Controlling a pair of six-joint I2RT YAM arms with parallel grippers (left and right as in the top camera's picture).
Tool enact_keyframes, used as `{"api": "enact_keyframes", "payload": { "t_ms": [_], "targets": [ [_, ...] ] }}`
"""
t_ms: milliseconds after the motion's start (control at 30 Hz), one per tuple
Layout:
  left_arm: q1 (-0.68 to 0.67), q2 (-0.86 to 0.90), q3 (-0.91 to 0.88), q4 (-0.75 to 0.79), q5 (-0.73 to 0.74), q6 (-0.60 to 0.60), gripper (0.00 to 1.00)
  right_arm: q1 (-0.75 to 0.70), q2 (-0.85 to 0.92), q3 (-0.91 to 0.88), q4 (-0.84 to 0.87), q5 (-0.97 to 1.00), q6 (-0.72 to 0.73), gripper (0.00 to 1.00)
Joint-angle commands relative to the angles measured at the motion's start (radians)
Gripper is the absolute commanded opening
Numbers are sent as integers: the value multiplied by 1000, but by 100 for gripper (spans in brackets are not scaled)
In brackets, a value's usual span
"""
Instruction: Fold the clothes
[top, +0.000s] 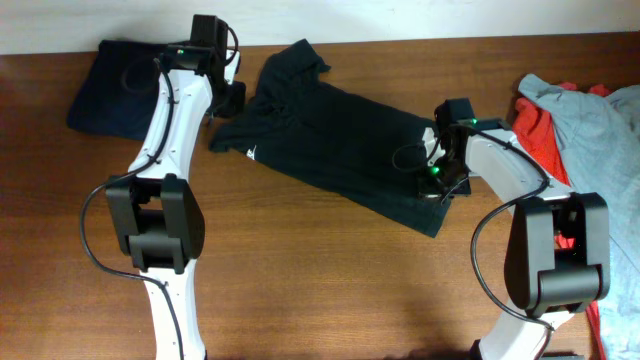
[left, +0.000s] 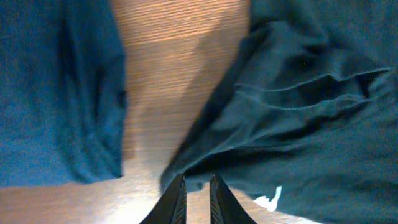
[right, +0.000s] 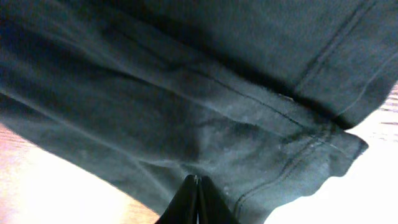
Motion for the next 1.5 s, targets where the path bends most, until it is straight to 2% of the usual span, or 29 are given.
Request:
{"api": "enact_keyframes", "payload": {
  "t_ms": [0, 233, 400, 567, 733, 1233, 1367, 1467],
  "targets": [
    [-2, -14, -95, 39, 80, 0, 13, 5, -3, -60, 44, -2, 11, 6],
    [-2, -4, -282, 140, 80, 0, 13, 5, -3, -95, 66, -13, 11, 7],
    [-2, -4, -352, 203, 74, 0, 13, 5, -3, -113, 72, -13, 29, 7],
    [-2, -4, -396, 237, -57, 0, 13, 4, -3, -156, 81, 30, 30, 6],
    [-2, -7, -399, 230, -203, 50, 13, 4, -3, -160, 21, 118, 34, 4],
    [-35, -37, -399, 146, -222, 49, 17, -8, -3, -157, 39, 415, 32, 4],
    [-35, -39, -399, 134, -407, -32, 21, -47, -3, -146, 40, 414, 29, 4],
    [-34, -45, -386, 125, -423, -68, 24, -72, -3, -126, 39, 408, 25, 4]
  ]
}}
